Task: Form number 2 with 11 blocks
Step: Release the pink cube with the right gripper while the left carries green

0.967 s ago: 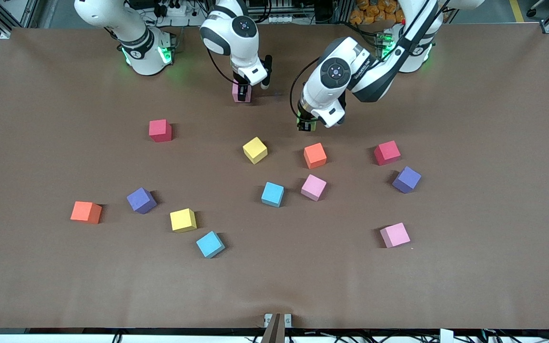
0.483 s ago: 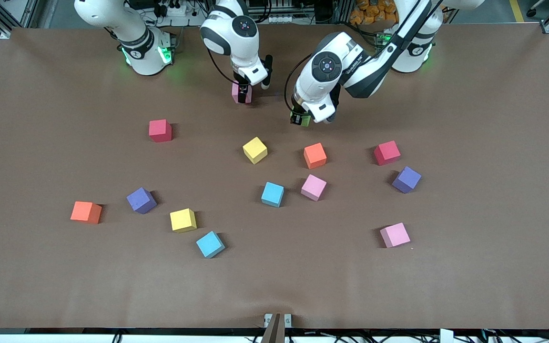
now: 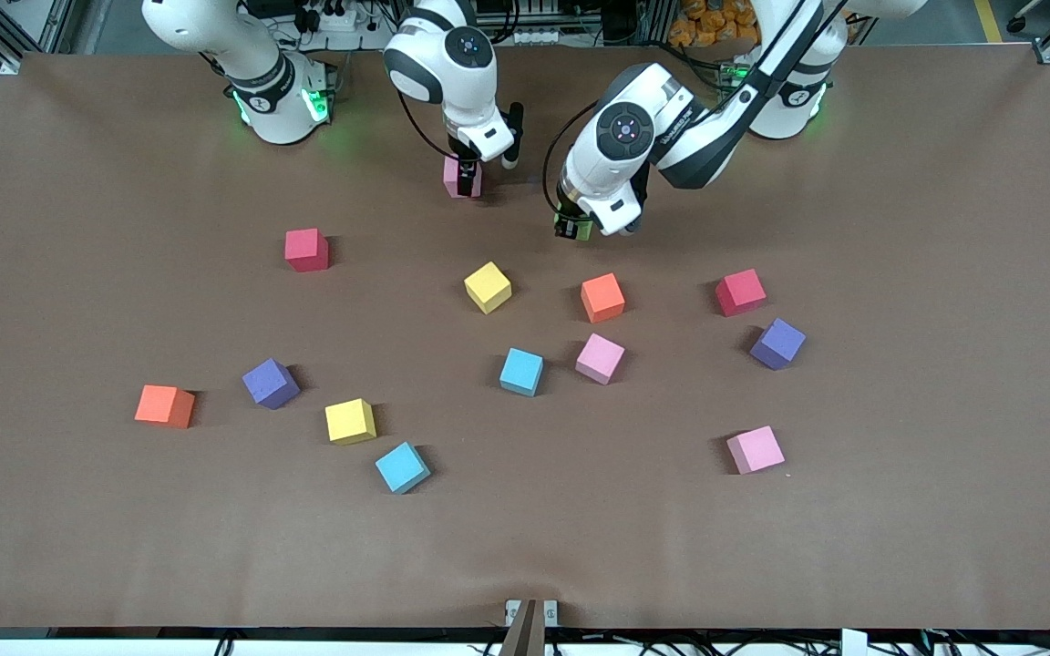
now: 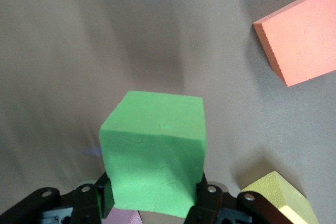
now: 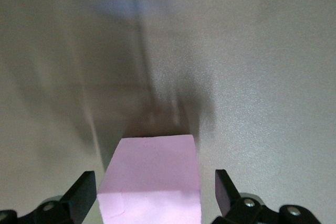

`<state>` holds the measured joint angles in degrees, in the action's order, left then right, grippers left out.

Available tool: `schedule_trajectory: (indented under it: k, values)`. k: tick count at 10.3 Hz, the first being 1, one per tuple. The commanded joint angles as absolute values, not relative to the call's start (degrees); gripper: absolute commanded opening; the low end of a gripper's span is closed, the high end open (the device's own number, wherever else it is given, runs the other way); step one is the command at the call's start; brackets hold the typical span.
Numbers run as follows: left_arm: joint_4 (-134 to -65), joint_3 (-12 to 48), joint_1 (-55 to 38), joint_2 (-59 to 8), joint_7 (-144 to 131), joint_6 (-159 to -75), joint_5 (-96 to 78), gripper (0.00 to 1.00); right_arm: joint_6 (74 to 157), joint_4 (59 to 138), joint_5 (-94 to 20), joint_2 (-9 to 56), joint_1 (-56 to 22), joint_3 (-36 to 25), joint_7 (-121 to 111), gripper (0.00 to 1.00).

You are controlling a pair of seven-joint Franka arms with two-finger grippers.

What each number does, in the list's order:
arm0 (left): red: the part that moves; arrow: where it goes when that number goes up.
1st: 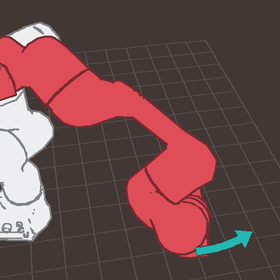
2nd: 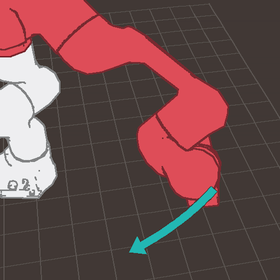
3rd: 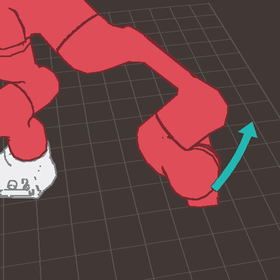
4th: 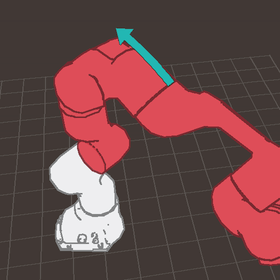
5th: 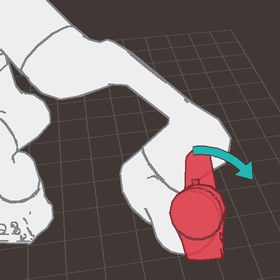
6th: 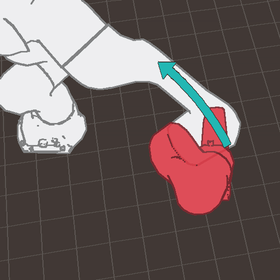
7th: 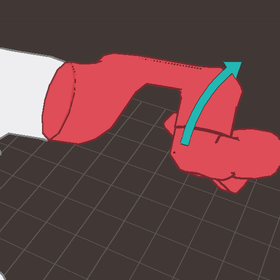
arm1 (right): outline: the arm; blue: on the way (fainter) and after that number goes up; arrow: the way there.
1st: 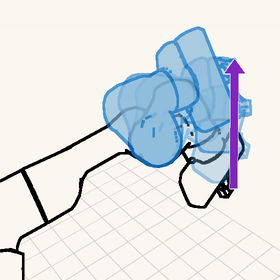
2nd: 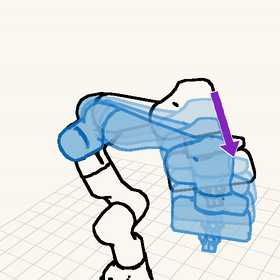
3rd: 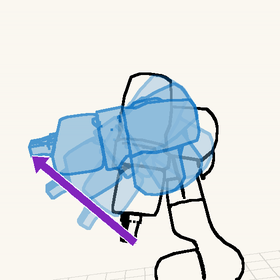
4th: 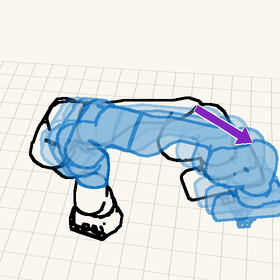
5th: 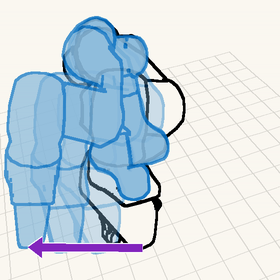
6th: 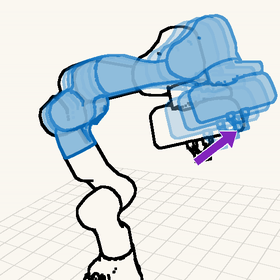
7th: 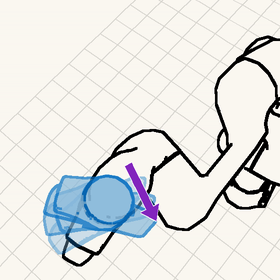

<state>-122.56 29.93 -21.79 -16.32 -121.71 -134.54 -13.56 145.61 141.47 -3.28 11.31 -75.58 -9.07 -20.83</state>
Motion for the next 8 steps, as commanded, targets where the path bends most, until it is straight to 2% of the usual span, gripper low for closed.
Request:
schedule_trajectory:
  k: [1, 6, 8]
  values:
    - [-122.3, 30.1, -22.1, -16.6, -123.7, -135.0, -15.0, 0.0, 143.0, 142.2, -3.3, 8.1, -76.3, -9.8, -20.1, 1.0]
    - [-122.3, 30.1, -26.4, -17.8, -129.4, -135.1, -18.5, 0.0, 136.8, 142.5, -1.9, 2.9, -75.1, -9.8, -20.6, 1.0]
    - [-122.6, 30.1, -28.8, -18.6, -134.2, -138.2, -19.1, 0.0, 133.6, 142.5, -1.1, 0.1, -74.2, -9.8, -20.6, 1.0]
